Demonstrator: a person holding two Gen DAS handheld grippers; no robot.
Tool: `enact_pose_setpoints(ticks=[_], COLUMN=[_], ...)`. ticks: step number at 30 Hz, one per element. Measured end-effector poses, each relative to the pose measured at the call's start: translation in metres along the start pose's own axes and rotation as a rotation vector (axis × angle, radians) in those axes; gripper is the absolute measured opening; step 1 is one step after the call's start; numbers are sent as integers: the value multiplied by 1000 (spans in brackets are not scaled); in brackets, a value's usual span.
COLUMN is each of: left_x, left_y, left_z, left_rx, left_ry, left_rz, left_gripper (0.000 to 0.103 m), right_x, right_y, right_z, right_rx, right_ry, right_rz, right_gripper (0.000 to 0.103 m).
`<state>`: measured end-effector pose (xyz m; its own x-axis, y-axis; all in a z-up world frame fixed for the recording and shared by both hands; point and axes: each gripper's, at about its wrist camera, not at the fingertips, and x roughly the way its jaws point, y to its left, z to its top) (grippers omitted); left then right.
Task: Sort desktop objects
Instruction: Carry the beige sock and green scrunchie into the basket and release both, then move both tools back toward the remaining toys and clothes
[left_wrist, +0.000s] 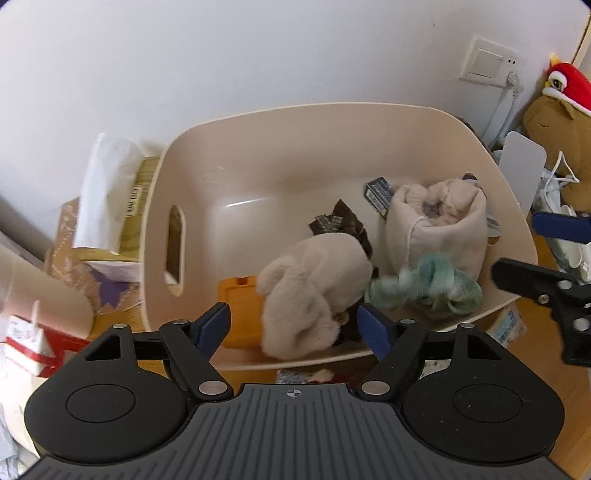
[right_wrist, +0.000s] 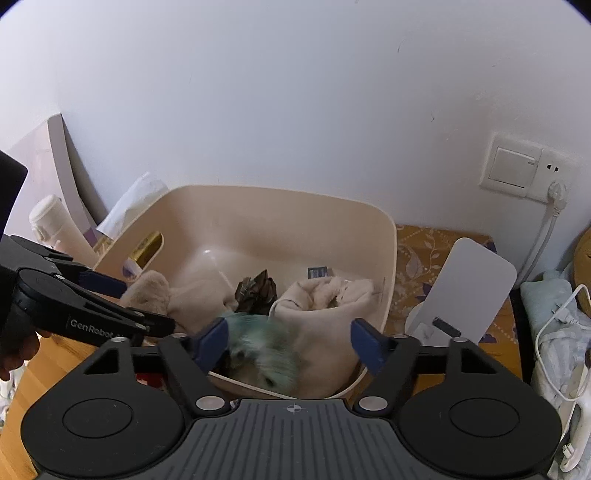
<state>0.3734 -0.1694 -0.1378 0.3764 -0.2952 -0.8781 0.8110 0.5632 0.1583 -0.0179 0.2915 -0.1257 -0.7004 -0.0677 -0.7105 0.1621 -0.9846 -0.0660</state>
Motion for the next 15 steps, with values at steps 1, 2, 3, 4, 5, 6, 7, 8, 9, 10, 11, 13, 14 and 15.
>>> enact_pose_setpoints(ticks=[1, 2, 3, 4, 5, 6, 7, 8, 9, 10, 11, 13, 14, 15], left_x=[-3, -7, -11, -15, -19, -21, -25, -28, -30, -32, -34, -36, -38, -39], left_y=[1, 2, 4, 5, 7, 7, 9, 10, 12, 13, 14, 14, 17, 17], left_z=[-1, -3, -4, -6, -9, -10, -13, -16, -19, -23, -27, -34, -38, -42], left_rx=[6, 11, 15, 19, 22, 24, 23, 19, 12, 3, -4, -13, -15, -17], left_ry=[-5, -11, -17, -25, -33, -39, -45, -46, -44, -40, -36, -20, -13, -7], left_rz=[-2, -2, 0, 3, 5, 7, 4, 0, -5, -8, -12, -21, -26, -28], left_gripper=[77, 78, 78, 79, 79, 80, 81, 81, 81, 81, 81, 81, 81, 81], right_x=[-3, -8, -11, -15, -18, -21, -24, -25, -27, -29, -29, -30, -28, -28], right_y=[-1, -1, -2, -2, -3, -3, -4, -5, -6, -7, -7, -9, -9, -9], right_z=[-1, -3, -4, -6, -7, -9, -11, -13, -17, -20, -24, -33, -37, -41], right_rx=[2, 4, 5, 6, 7, 10, 15, 21, 28, 34, 38, 47, 52, 59], right_ry=[-10, -22, -33, -44, -50, -52, -52, -50, -47, -44, -37, -16, -6, 6], right_rz=[-1, -5, -9, -12, -13, -14, -13, -11, -10, -11, -14, -18, -18, -17], right_gripper=[88, 95, 98, 101, 103, 103, 103, 103, 103, 103, 103, 103, 103, 103])
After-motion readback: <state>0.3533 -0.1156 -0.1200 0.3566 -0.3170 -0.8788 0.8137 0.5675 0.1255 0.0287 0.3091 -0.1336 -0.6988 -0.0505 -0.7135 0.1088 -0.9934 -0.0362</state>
